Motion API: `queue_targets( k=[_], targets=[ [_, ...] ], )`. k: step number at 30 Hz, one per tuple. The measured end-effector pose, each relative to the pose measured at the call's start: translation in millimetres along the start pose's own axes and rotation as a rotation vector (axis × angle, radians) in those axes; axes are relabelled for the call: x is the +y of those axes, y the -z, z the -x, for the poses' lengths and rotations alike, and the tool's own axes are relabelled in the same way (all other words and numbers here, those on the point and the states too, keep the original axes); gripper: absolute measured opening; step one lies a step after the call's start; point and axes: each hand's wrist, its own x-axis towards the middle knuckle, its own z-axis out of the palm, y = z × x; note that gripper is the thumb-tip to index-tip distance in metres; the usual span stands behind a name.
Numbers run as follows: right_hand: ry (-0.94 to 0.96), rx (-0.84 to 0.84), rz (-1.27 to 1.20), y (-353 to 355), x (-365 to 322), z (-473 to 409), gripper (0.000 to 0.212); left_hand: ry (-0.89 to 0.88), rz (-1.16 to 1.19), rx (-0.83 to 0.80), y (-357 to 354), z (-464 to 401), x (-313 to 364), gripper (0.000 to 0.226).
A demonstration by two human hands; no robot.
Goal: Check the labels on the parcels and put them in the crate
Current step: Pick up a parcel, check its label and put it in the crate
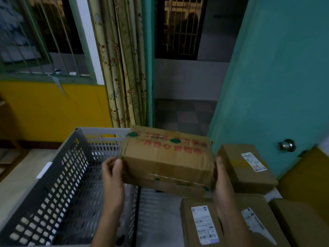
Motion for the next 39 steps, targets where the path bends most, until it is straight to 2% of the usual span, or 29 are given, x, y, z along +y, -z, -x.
queue_targets(
  k=[2,5,6,8,9,13,16,19,21,24,25,26,29,32,34,39],
  targets=[
    [0.002,-0.014,-0.074,-9,3,7,0.089,0.043,0.035,-0.042,8,-3,1,0.075],
    [0.069,-0.026,0.003,-17,12,14,0.096,0.090,0.023,-0.135,21,-2,-1,0.092],
    [0.092,-0.043,0.028,-21,15,17,0.084,0.102,0.009,-0.166,27,-2,1,0.094],
    [0.145,-0.060,0.047,-24,18,18,0.058,0.117,-0.034,-0.194,38,-3,3,0.090],
    [0.174,-0.072,0.051,-25,20,18,0.056,0.128,-0.043,-0.185,44,-4,6,0.087],
    [0.214,-0.172,0.020,-30,25,6,0.056,0.169,-0.059,-0.207,62,-9,13,0.075],
    [0.222,-0.232,-0.025,-31,29,-3,0.058,0.122,-0.066,-0.219,65,-10,18,0.071],
    [0.237,-0.260,-0.055,-35,30,-9,0.061,0.050,-0.091,-0.194,65,-8,25,0.055],
    [0.237,-0.278,-0.061,-37,32,-11,0.060,0.059,-0.100,-0.181,67,-5,27,0.069],
    [0.215,-0.299,-0.071,-42,31,-14,0.056,0.088,-0.111,-0.173,74,-1,26,0.108],
    [0.212,-0.306,-0.066,-44,30,-14,0.056,0.088,-0.123,-0.167,76,0,27,0.109],
    [0.215,-0.313,-0.061,-47,30,-14,0.054,0.076,-0.129,-0.152,77,1,27,0.101],
    [0.236,-0.313,-0.021,-58,30,-11,0.040,0.020,-0.147,-0.101,74,8,30,0.060],
    [0.272,-0.285,-0.011,-68,29,-6,0.040,0.003,-0.167,-0.069,72,11,32,0.040],
    [0.289,-0.267,-0.008,-75,29,-2,0.039,0.000,-0.162,-0.060,74,12,31,0.038],
    [0.331,-0.318,0.074,-90,24,8,0.036,0.047,-0.141,-0.006,95,1,23,0.053]
  ],
)
